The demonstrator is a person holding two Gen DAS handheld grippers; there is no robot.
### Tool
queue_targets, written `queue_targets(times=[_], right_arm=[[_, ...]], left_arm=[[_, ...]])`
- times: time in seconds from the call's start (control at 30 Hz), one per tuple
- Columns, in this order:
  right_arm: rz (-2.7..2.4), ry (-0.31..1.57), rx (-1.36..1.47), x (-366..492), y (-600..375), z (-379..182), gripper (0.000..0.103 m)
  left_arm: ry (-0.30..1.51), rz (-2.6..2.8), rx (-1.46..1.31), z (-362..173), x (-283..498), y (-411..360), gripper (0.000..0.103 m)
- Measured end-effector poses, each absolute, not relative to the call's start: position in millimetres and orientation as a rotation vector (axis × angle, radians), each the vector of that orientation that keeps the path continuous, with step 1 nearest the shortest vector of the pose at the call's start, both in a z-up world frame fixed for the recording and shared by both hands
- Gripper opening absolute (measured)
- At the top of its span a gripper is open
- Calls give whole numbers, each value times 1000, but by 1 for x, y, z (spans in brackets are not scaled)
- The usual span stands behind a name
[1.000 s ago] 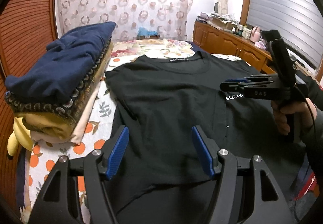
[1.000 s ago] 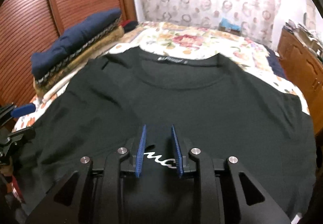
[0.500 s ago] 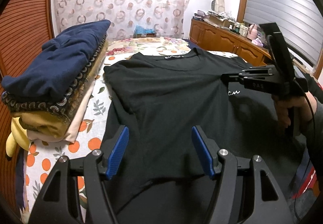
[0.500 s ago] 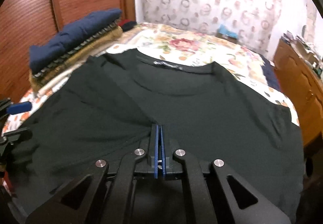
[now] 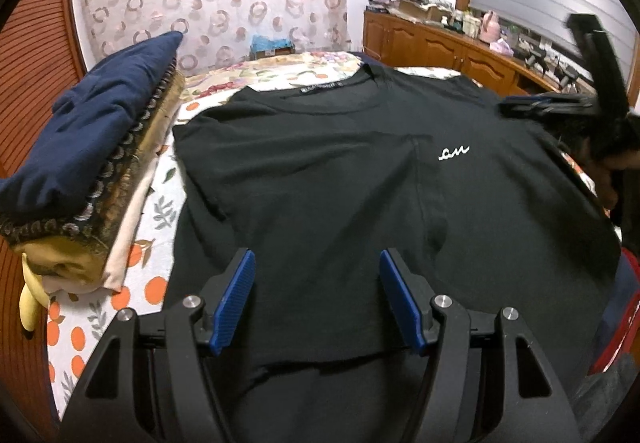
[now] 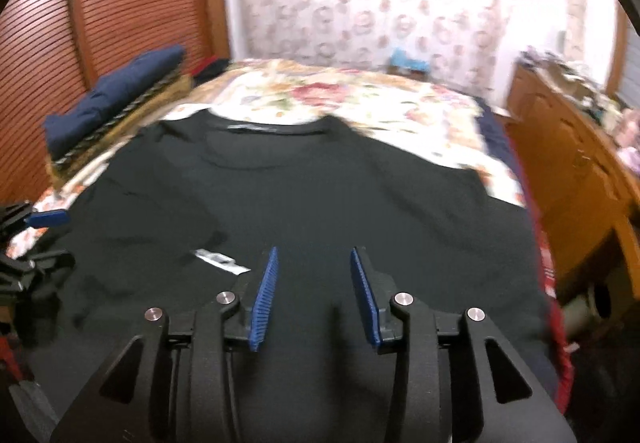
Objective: Fold small clothes
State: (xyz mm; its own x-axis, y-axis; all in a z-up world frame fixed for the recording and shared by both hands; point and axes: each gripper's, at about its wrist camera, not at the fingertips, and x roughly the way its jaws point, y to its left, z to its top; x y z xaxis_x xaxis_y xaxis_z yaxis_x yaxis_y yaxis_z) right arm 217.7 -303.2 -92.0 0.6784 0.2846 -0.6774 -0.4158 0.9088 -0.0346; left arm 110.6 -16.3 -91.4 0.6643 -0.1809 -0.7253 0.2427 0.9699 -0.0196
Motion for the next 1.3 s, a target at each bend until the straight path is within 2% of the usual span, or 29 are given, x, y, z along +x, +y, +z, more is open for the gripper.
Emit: queue_targets(times=[0.33,0.77,0.97,1.3], right_arm=[[163,773,-64,197,-450,-99,37],[186,852,3,197,-473,-129,36],[202,821,7,197,-472,-128,8],[258,595,-114,196,-419,-62,5]], left_arm=[[870,-247,93,-105,118,-22,65],[871,-255,89,-105,118,-21,68],[871,-256,89,-105,118,-21,69],[834,-255,52,-96,114,-18,69]])
